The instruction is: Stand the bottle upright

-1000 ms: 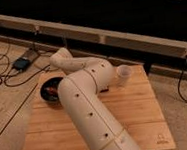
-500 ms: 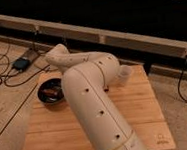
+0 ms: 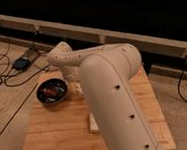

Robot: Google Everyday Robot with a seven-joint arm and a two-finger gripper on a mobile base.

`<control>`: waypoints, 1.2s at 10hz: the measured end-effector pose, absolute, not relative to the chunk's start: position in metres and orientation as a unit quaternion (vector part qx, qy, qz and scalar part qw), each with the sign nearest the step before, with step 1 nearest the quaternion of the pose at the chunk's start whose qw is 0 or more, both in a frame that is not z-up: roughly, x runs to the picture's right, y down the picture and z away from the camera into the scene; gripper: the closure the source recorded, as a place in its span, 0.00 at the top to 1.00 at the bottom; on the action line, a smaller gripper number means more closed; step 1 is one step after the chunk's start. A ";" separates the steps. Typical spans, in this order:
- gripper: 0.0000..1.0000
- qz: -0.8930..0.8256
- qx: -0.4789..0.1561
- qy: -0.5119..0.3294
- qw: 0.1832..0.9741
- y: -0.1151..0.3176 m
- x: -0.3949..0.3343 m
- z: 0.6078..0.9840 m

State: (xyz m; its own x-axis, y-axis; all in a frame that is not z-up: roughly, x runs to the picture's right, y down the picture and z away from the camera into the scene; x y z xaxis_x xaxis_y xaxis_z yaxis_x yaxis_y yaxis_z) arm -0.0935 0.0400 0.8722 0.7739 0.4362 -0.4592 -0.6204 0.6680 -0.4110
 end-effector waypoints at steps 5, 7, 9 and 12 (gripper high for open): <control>0.00 0.317 -0.259 0.028 0.912 0.033 -0.086 0.864; 0.00 0.331 -0.251 -0.028 0.909 0.026 -0.076 0.865; 0.00 0.345 -0.246 -0.069 0.903 0.022 -0.068 0.865; 0.00 0.350 -0.247 -0.133 0.894 0.026 -0.066 0.860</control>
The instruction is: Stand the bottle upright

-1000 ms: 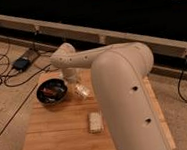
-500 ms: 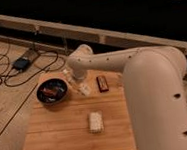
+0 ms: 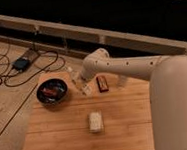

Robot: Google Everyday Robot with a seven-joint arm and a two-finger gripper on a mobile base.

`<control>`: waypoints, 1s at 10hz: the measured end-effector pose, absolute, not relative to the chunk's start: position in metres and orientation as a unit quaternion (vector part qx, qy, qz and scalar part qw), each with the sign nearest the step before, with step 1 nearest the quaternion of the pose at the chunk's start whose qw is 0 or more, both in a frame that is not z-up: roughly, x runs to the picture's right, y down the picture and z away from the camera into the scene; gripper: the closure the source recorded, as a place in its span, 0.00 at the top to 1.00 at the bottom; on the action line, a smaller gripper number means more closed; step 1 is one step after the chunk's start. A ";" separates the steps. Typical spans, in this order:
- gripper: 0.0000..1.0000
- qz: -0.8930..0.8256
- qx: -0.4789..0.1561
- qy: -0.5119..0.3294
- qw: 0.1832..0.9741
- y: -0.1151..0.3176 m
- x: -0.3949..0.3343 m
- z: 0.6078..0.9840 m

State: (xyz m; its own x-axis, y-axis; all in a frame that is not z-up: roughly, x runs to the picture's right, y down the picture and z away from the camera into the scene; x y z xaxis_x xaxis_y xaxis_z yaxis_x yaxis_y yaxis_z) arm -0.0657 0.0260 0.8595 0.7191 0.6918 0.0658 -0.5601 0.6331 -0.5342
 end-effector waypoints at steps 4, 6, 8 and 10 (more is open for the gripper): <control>0.00 0.321 -0.259 -0.189 0.891 0.047 -0.085 0.846; 0.00 0.300 -0.269 -0.212 0.890 0.058 -0.096 0.842; 0.00 0.262 -0.287 -0.251 0.887 0.067 -0.110 0.837; 0.00 0.217 -0.306 -0.288 0.881 0.071 -0.121 0.832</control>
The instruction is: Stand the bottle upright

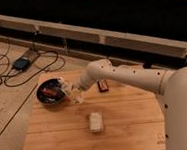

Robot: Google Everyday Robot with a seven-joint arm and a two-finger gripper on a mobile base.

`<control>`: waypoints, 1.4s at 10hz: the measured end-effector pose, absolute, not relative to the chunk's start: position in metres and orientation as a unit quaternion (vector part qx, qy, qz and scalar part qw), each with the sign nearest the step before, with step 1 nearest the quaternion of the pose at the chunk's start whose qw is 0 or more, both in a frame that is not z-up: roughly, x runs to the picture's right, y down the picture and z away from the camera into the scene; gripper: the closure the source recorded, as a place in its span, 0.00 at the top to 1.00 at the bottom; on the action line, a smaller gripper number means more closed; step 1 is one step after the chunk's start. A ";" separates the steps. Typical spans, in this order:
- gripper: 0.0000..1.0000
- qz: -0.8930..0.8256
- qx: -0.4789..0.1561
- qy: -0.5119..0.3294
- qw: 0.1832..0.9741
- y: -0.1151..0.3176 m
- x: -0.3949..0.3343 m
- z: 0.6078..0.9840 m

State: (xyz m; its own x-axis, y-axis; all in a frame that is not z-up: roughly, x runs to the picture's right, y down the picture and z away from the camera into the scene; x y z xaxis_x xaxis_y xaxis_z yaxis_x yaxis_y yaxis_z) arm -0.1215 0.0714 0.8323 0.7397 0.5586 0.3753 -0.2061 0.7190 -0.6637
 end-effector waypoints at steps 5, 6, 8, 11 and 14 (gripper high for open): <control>0.00 0.148 -0.334 -0.355 0.861 0.068 -0.134 0.839; 0.00 0.146 -0.337 -0.360 0.857 0.068 -0.133 0.842; 0.00 0.154 -0.347 -0.374 0.846 0.064 -0.131 0.847; 0.00 0.154 -0.347 -0.375 0.846 0.063 -0.131 0.846; 0.00 0.154 -0.346 -0.375 0.846 0.063 -0.131 0.846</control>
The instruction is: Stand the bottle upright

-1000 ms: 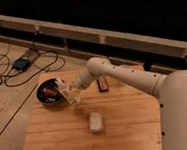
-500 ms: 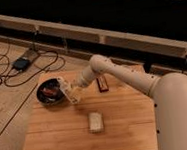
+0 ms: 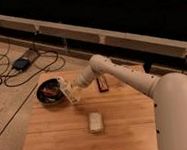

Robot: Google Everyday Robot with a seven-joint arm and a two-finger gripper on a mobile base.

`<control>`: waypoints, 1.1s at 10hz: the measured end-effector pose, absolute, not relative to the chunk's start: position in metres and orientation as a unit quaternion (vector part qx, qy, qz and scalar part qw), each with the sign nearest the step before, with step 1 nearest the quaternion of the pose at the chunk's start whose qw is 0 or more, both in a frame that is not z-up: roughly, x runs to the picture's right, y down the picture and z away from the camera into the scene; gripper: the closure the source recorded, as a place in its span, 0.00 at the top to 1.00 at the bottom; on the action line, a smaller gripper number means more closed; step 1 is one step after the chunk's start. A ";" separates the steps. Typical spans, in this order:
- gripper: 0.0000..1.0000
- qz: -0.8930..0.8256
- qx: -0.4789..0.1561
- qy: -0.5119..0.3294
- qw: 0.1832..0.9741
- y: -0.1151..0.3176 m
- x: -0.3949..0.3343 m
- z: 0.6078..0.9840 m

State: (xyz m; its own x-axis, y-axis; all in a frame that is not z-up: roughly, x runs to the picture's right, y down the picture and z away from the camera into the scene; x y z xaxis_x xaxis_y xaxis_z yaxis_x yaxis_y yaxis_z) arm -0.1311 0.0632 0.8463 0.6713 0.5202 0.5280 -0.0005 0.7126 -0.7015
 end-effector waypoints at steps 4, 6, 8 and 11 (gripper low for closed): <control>0.00 0.179 -0.309 -0.430 0.829 0.049 -0.119 0.836; 0.00 0.182 -0.293 -0.459 0.819 0.049 -0.114 0.828; 0.00 0.182 -0.286 -0.479 0.809 0.057 -0.111 0.825; 0.00 0.183 -0.287 -0.493 0.801 0.071 -0.106 0.830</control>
